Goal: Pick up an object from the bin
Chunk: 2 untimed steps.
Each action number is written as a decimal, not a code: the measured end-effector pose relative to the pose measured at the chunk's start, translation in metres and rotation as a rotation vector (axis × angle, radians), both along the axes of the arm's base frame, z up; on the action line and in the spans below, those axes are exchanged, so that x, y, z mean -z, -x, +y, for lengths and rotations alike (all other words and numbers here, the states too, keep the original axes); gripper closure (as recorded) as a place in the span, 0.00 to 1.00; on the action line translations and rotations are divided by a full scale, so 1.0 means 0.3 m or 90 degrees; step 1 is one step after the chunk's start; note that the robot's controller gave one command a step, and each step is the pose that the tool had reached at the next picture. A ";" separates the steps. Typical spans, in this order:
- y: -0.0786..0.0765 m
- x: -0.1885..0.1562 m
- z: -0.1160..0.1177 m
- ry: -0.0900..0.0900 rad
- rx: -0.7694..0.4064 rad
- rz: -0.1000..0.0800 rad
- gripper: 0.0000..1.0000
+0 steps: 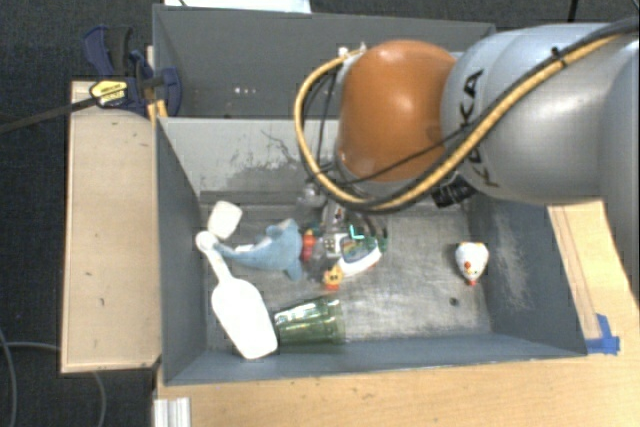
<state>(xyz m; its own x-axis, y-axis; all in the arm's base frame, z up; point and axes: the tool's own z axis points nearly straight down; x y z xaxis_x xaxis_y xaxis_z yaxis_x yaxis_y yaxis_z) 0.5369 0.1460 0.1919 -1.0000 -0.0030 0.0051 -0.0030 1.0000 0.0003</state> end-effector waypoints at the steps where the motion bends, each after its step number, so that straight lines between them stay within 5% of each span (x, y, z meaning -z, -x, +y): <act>1: -0.006 -0.013 -0.002 -0.001 0.002 -0.005 0.00; 2: -0.033 0.053 0.022 -0.001 -0.054 -0.009 0.00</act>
Offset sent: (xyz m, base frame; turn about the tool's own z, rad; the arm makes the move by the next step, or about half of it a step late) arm 0.0356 0.0386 -0.1219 -0.4580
